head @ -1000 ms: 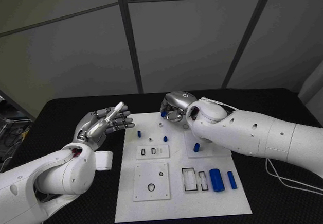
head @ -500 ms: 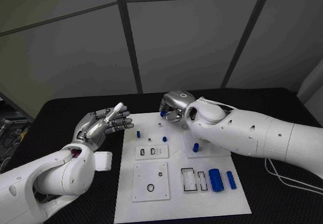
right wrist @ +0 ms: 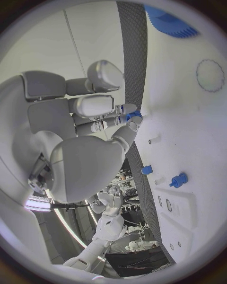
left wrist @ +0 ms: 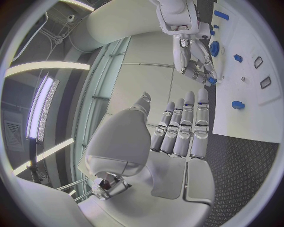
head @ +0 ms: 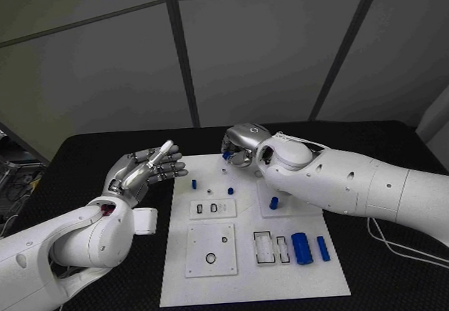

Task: Assemble the parts on the task board

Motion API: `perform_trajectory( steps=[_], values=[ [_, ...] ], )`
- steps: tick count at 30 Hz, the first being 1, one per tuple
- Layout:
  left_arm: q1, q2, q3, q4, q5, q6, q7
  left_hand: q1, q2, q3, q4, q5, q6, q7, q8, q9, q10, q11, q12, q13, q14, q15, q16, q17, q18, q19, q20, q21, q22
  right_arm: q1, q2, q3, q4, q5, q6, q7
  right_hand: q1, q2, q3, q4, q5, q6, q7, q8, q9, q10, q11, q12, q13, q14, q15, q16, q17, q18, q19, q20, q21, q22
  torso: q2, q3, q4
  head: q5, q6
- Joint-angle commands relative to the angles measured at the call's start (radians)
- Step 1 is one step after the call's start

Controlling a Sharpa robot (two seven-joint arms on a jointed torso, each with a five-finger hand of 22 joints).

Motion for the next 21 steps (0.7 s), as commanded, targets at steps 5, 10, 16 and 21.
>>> perform_trajectory(
  steps=[5,10,16,21],
  values=[
    [0.002,0.001,0.001,0.000,-0.002,0.014,0.002,0.005,0.003,-0.005,-0.001,0.001,-0.001,0.005,-0.004,-0.001,0.002,0.001,-0.005,-0.001,-0.002,0.003,-0.004,0.001,0.009,-0.003,0.001,-0.004,-0.001,-0.002,0.001,-0.002,0.002,-0.004,0.057,0.006,-0.001,-0.010,-0.002,0.006,0.004,-0.002,0.001,0.000,0.001,-0.007,0.001,-0.005,-0.001,0.028,0.001,0.005,0.001,-0.016,0.001,0.003,0.005,0.001,0.000,0.0005,-0.0022,-0.002,-0.003],
    [0.002,0.001,0.001,0.000,-0.002,0.014,0.001,0.005,0.003,-0.005,-0.001,0.001,-0.001,0.005,-0.004,-0.001,0.002,0.001,-0.005,-0.001,-0.002,0.003,-0.004,0.001,0.009,-0.003,0.001,-0.004,-0.001,-0.002,-0.002,-0.002,0.008,-0.003,0.062,0.004,-0.001,-0.010,-0.002,0.007,0.004,-0.003,0.001,0.000,0.001,-0.007,0.001,-0.006,-0.001,0.028,0.001,0.005,0.001,-0.016,0.000,0.003,0.005,0.001,0.001,0.0005,-0.0011,-0.001,-0.004],
    [0.002,0.001,0.001,0.000,-0.002,0.014,0.001,0.005,0.003,-0.005,-0.001,0.001,-0.001,0.005,-0.004,-0.001,0.002,0.001,-0.005,-0.001,-0.002,0.003,-0.004,0.001,0.009,-0.003,0.001,-0.004,-0.001,-0.002,-0.007,-0.002,0.017,-0.003,0.058,0.001,-0.001,-0.010,-0.002,0.007,0.004,-0.003,0.001,0.000,0.001,-0.007,0.001,-0.006,-0.001,0.028,0.001,0.005,0.001,-0.016,0.000,0.003,0.005,0.001,0.002,0.0007,-0.0017,0.001,-0.003],
    [0.002,0.001,0.001,-0.001,-0.002,0.014,0.001,0.005,0.003,-0.005,-0.001,0.001,-0.001,0.005,-0.004,-0.001,0.002,0.001,-0.005,-0.001,-0.002,0.003,-0.004,0.001,0.009,-0.003,0.001,-0.004,-0.001,-0.002,-0.009,-0.002,0.018,-0.003,0.052,-0.001,-0.002,-0.011,-0.002,0.008,0.004,-0.003,0.002,-0.001,0.001,-0.008,0.001,-0.007,-0.001,0.028,0.002,0.006,0.001,-0.016,0.000,0.003,0.005,0.001,0.002,0.0005,-0.0022,0.001,-0.003]
  ],
)
